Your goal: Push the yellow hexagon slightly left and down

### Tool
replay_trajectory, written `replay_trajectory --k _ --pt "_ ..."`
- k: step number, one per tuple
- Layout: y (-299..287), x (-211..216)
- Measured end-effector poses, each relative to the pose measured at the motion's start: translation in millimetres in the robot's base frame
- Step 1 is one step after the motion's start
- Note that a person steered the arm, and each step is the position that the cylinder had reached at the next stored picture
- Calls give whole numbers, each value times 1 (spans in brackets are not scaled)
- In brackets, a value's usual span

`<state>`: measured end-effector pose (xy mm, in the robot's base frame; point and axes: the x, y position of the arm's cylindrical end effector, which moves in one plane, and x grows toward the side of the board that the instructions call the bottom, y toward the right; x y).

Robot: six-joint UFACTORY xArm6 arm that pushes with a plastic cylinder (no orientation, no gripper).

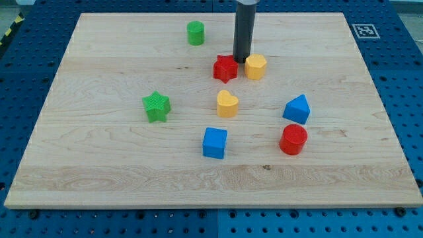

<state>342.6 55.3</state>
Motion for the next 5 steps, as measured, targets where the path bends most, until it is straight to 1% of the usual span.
replay_trajectory --k 1,5 --pt "-2 11" --pt "11 11"
